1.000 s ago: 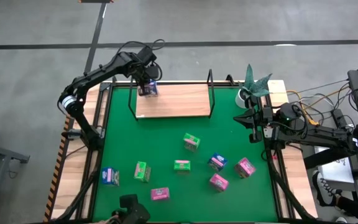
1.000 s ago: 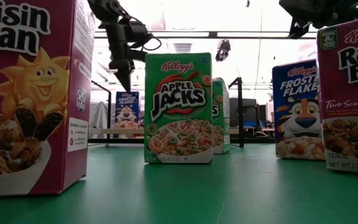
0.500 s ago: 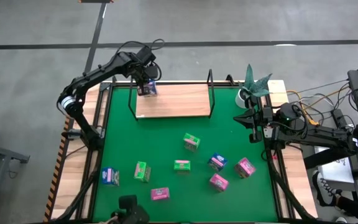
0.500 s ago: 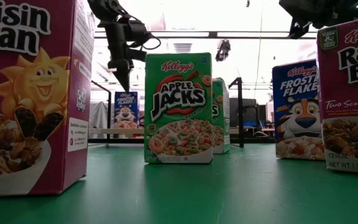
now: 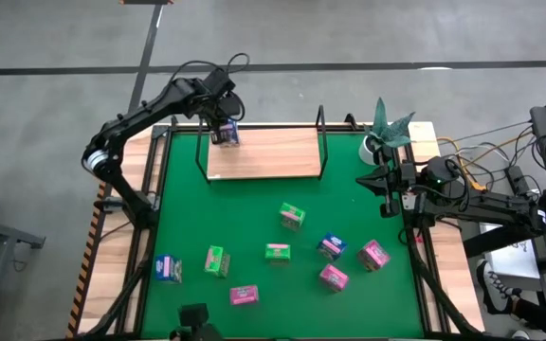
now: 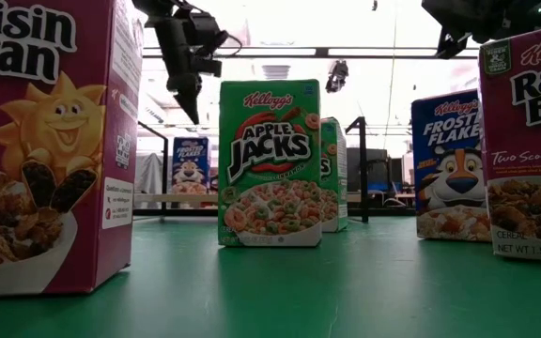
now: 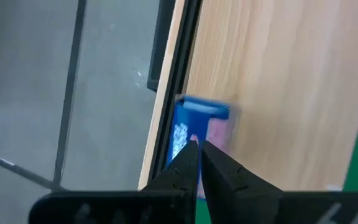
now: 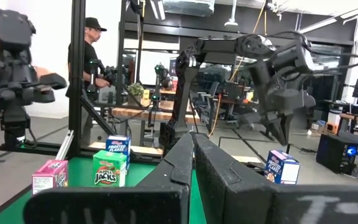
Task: Stack cereal on shelf
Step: Put the top green cereal box on the shelf
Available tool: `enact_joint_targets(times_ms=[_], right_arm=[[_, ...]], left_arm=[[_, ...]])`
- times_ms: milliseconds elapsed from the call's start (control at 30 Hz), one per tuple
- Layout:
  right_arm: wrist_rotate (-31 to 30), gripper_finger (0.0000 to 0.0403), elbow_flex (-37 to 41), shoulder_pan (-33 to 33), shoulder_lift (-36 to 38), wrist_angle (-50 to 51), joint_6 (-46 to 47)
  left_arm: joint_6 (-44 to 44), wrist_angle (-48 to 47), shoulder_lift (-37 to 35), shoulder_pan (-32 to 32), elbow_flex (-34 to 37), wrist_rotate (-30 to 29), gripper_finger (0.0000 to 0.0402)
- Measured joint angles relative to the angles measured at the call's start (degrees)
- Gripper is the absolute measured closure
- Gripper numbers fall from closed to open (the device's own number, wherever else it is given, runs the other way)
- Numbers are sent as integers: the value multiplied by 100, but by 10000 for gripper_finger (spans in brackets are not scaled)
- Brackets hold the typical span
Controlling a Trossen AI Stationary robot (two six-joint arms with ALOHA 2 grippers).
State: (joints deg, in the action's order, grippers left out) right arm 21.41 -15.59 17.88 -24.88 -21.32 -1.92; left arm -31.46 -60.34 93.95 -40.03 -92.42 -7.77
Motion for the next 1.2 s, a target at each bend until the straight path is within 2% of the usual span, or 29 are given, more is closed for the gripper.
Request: enact_joint_targets(times_ms=[200, 467, 767, 933, 1100, 1200], right_arm=[[2, 394, 0, -1, 0, 0, 60], [2, 394, 0, -1, 0, 4, 157], [4, 394, 0, -1, 0, 4, 237], [6, 394, 0, -1, 0, 7, 236], [9, 394, 0, -1, -2, 16, 237], [11, 394, 0, -1, -2, 24, 237]], left_arm=[[724, 256, -319, 579, 22, 1045, 401], [2012, 425, -400, 2024, 31, 1095, 401], [2360, 1298, -38, 3556, 33, 1090, 401], [2357, 1674, 253, 3935, 33, 1090, 401], [2336, 1843, 555, 3989, 33, 1091, 400], [2320, 1900, 731, 3986, 33, 1141, 384]])
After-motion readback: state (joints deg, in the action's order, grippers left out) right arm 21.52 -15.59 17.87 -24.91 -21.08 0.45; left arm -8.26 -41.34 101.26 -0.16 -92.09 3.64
